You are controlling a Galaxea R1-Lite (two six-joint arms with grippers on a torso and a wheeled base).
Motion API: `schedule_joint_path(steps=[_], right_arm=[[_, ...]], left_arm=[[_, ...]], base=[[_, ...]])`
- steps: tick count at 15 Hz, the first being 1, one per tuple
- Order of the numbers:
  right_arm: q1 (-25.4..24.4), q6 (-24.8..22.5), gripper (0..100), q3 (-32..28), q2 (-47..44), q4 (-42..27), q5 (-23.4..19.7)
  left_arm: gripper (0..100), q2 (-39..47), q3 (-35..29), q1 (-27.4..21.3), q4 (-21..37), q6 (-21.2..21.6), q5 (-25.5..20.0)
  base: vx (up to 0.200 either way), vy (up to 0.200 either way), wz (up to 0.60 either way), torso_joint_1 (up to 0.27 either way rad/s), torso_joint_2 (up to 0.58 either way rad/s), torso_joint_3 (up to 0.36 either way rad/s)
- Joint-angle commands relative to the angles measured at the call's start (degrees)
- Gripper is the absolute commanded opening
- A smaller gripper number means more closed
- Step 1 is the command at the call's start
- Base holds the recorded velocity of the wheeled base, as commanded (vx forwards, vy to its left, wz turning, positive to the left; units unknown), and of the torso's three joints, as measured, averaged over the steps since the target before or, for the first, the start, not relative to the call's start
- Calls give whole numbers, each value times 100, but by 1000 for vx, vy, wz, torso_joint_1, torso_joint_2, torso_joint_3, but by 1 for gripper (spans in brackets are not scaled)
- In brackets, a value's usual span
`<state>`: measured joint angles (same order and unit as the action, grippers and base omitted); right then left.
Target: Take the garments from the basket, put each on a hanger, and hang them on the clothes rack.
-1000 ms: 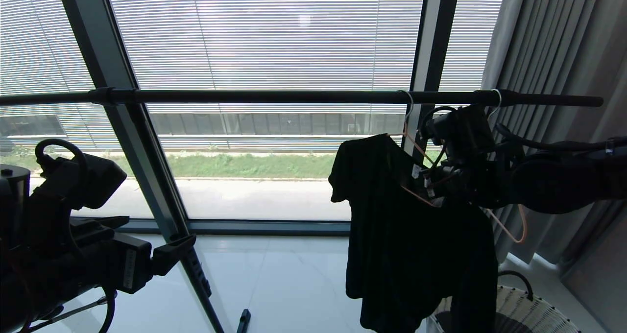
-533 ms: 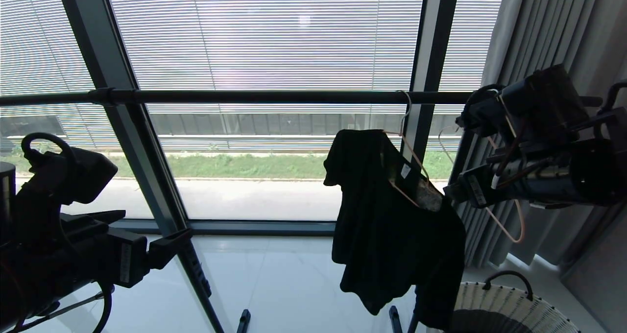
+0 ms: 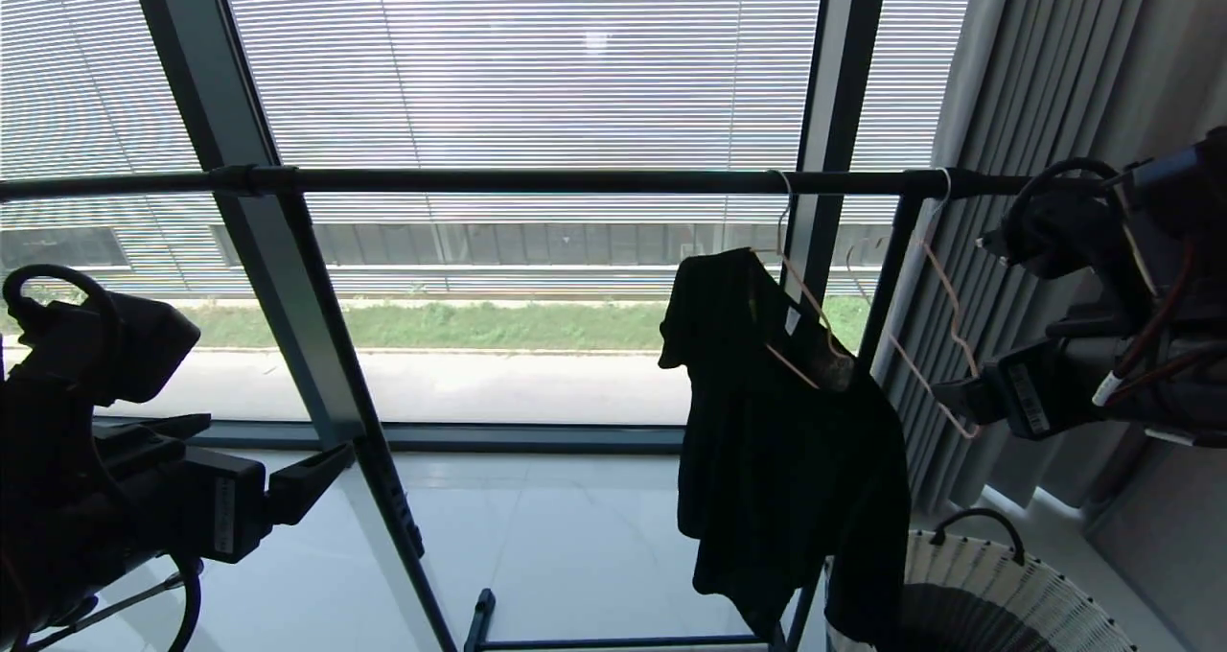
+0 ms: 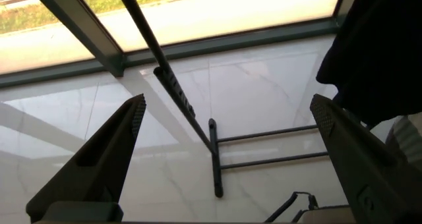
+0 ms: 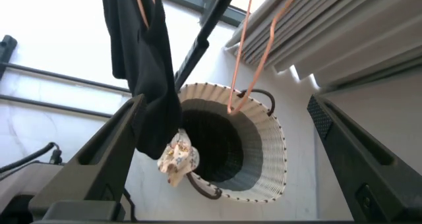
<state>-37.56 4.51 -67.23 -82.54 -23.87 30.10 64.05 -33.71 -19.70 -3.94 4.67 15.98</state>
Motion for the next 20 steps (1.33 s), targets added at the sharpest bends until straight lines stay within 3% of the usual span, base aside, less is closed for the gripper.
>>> schedule_joint_path(steps=[1, 6, 9, 14, 20], right_arm=[[29, -3, 100, 17, 72, -4, 14], [170, -346, 100, 386, 397, 31, 75], [170, -372, 100, 430, 494, 31, 75], [170, -381, 100, 465, 520, 31, 75], [188, -416, 100, 1450, 1003, 31, 75]], left_arm=[[100, -77, 31, 28, -2, -1, 1], [100, -77, 66, 493, -2, 16, -16], [100, -86, 119, 529, -2, 16, -16], [100, -68, 171, 529, -2, 8, -7], [100, -77, 286, 581, -2, 16, -7]], base=[[-200, 0, 0, -12, 2, -2], [-200, 0, 0, 2, 3, 3], [0, 0, 0, -28, 53, 30], [0, 0, 0, -185, 438, 245], [0, 0, 0, -207, 490, 283]])
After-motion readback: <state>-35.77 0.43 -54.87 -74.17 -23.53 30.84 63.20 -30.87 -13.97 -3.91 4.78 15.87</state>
